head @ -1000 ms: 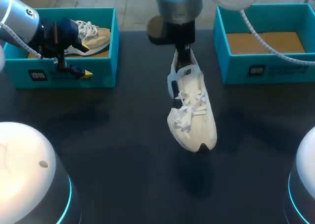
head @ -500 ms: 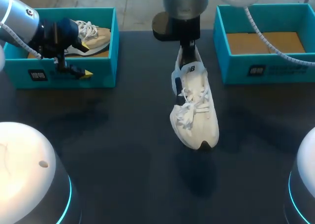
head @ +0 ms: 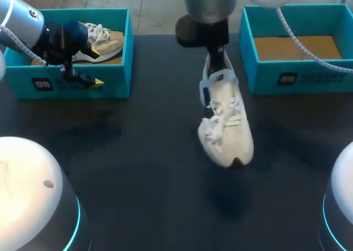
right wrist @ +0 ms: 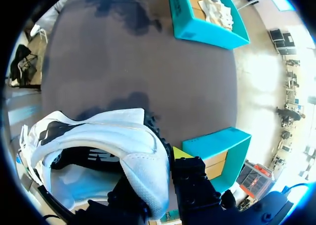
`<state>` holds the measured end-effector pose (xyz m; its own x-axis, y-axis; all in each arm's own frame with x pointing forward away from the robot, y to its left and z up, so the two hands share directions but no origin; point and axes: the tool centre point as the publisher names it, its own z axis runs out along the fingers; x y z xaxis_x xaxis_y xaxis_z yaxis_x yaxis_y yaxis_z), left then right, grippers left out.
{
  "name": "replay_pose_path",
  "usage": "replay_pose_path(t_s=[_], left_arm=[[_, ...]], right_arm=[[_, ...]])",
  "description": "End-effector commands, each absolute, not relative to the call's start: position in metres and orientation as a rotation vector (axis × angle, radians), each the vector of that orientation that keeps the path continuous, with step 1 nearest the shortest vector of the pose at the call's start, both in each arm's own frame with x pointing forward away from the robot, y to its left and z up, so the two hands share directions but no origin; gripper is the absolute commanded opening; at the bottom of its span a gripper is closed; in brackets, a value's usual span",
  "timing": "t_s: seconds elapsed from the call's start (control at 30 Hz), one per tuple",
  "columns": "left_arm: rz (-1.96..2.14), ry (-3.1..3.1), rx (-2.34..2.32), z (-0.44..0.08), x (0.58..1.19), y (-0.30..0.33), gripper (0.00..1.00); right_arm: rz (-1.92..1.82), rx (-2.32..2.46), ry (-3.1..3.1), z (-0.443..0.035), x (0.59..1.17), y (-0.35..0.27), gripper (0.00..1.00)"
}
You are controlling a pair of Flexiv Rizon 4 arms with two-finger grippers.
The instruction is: Take the shoe out of the shoebox, open the shoe tongue, remove and reinsert the insole, then place the shoe into the shoebox
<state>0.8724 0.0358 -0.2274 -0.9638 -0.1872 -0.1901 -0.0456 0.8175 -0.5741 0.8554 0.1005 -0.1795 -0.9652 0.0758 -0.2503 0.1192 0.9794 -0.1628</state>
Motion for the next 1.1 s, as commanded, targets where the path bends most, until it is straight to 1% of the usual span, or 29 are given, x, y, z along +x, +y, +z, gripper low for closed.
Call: replay_pose_path(t_s=[0.03,0.3,0.63,1.1], left_arm=[[-0.858,2.766,-0.181,-0.227,0.872,0.035,1.0],[-0.858,2.766,-0.181,-0.227,0.872,0.035,1.0],[-0.858,2.766,-0.181,-0.227,0.872,0.035,1.0],[-0.858,2.766,-0.181,-0.227,0.872,0.035,1.0]], right_arm=[[-0.239,0.097,2.882,-0.177,0.86,0.075,0.0],[-0.255,0.016,2.89,-0.176,0.886,0.02,0.0],[-0.261,0.072,2.903,-0.18,0.931,-0.063,0.0],[-0.261,0.072,2.903,-0.18,0.931,-0.063,0.0]])
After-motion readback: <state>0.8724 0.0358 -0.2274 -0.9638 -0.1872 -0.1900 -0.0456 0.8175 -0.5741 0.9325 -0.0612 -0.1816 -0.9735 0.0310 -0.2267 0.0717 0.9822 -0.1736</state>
